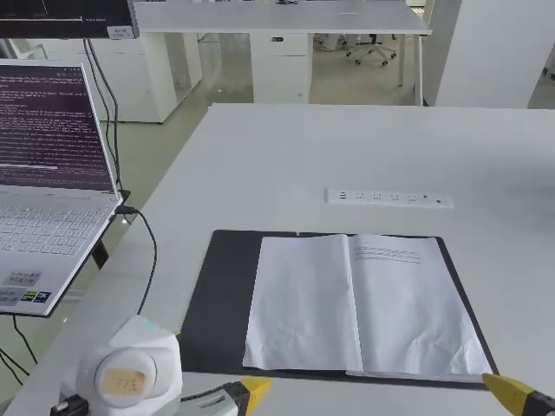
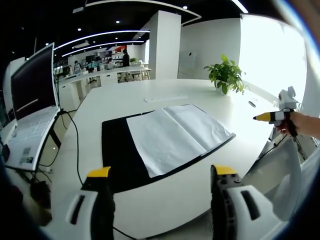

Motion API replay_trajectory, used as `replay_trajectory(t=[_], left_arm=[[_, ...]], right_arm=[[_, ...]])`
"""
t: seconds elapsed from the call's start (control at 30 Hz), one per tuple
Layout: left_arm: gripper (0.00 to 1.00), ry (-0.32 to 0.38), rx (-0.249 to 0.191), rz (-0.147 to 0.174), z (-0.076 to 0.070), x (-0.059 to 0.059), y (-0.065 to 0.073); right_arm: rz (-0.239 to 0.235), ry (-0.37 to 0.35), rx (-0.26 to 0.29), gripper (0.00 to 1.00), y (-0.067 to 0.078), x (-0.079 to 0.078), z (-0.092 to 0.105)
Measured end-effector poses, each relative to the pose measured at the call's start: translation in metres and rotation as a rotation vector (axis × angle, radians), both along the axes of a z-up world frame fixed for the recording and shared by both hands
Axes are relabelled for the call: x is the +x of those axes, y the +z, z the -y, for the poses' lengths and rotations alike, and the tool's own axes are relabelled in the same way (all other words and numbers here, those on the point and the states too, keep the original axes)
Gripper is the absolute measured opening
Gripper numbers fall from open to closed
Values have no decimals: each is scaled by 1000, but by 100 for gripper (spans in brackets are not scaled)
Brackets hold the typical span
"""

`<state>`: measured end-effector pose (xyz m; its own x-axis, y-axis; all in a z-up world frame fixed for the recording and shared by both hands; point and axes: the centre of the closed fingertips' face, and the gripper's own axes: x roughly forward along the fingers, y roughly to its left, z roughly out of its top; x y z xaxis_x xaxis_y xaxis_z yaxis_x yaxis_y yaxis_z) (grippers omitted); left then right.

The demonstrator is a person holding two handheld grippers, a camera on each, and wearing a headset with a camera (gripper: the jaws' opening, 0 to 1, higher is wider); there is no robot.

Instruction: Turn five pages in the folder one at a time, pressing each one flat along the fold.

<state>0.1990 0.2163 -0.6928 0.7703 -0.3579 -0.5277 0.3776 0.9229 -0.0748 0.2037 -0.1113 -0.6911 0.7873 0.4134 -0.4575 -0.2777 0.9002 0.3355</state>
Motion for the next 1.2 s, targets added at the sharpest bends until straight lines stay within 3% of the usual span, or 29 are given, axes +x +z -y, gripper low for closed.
replay_trajectory(t=[0.27, 0.53, 0.87, 1.2], left_arm=[[78, -16, 10, 11, 10, 10, 4], [76, -64, 37, -6, 31, 17, -6], [69, -173, 73, 2, 84, 41, -24], [64, -284, 84, -8, 154, 59, -46]], right_arm=[[15, 54, -19, 72, -1, 5, -13], [-2, 67, -17, 71, -13, -4, -11], [5, 43, 20, 67, -16, -2, -2], [0, 59, 39, 64, -25, 1, -1]])
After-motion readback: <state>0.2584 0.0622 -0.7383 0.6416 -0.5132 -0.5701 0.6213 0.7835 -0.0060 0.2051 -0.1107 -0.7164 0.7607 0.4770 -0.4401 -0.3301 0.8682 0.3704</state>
